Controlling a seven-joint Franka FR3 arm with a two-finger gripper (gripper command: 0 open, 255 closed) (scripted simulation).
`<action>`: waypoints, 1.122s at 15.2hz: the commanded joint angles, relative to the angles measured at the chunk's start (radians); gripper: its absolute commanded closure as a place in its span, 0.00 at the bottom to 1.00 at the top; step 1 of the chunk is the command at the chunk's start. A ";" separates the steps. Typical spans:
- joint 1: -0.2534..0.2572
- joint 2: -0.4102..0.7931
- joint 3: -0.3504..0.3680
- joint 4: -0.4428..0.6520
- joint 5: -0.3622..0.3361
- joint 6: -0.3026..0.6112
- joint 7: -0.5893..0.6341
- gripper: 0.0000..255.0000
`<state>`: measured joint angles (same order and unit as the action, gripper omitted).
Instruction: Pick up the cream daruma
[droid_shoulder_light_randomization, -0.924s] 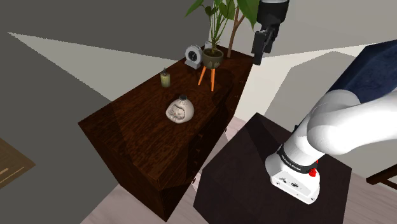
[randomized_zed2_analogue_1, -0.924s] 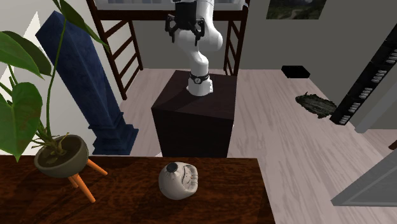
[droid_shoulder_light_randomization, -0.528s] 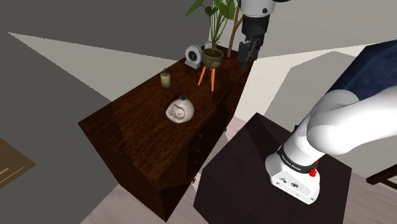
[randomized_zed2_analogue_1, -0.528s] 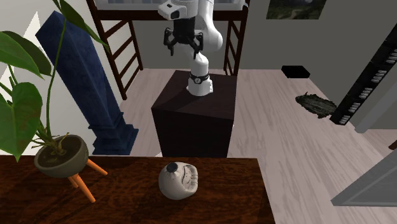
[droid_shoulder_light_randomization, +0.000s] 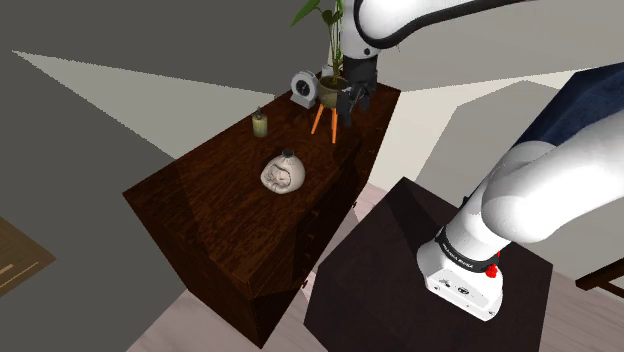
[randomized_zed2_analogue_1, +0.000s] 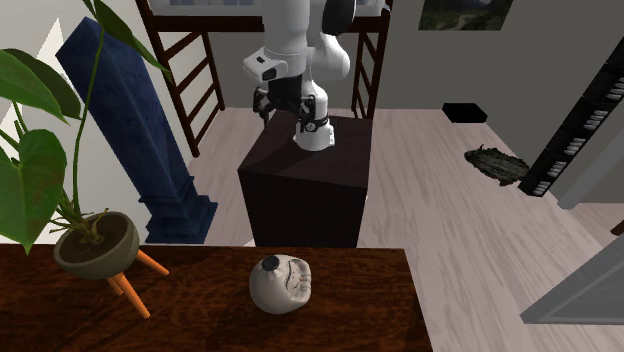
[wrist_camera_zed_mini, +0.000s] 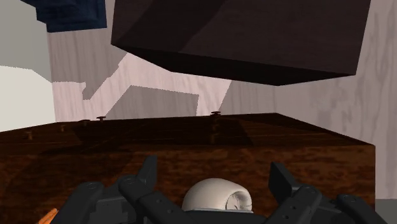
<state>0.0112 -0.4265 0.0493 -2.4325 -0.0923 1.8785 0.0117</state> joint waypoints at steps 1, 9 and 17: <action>-0.002 0.064 0.003 0.012 -0.002 0.058 0.014 0.00; -0.012 0.368 0.009 0.123 -0.026 0.263 0.063 0.00; -0.011 0.680 0.004 0.320 -0.055 0.390 0.108 0.00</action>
<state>0.0032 0.2124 0.0570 -2.1433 -0.1435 2.2554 0.1210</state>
